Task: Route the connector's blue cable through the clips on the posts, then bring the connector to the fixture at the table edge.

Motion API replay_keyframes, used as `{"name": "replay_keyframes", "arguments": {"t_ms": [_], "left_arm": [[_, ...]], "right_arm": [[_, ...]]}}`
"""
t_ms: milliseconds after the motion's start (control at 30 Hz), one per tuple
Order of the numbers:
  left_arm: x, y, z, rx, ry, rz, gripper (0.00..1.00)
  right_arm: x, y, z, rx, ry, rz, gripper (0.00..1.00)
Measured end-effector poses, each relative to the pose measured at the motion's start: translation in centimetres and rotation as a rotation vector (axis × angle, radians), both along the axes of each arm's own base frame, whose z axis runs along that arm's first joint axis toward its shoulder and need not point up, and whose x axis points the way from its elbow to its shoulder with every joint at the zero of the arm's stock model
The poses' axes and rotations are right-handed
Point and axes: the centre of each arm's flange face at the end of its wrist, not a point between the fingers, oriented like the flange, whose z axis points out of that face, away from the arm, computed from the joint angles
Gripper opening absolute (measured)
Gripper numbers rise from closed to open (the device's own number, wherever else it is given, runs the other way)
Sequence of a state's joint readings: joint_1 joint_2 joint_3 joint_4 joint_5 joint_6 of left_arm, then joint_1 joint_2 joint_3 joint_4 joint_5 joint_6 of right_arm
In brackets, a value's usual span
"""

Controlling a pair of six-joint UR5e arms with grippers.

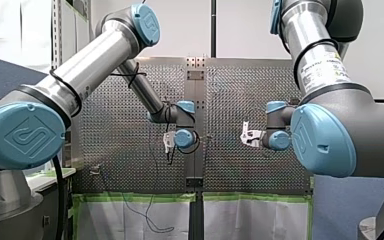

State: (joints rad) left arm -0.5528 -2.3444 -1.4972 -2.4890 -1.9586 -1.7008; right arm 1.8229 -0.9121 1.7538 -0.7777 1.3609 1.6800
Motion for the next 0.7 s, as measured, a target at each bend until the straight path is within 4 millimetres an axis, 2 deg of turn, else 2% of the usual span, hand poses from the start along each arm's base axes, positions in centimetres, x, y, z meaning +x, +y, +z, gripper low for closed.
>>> {"name": "replay_keyframes", "arguments": {"t_ms": [333, 567, 700], "left_arm": [[2.8, 1.1, 1.7, -0.005, -0.016, 0.025, 0.0], [3.8, 1.6, 2.2, -0.005, -0.023, 0.036, 0.0], [4.3, 1.4, 1.8, 0.005, -0.014, 0.036, 0.0]], "right_arm": [[-0.6, -1.3, 0.7, -0.012, -0.003, -0.015, 0.0], [-0.8, -2.2, 1.4, -0.024, -0.006, -0.02, 0.0], [-0.8, -3.0, 1.6, -0.026, -0.005, -0.021, 0.0]]}}
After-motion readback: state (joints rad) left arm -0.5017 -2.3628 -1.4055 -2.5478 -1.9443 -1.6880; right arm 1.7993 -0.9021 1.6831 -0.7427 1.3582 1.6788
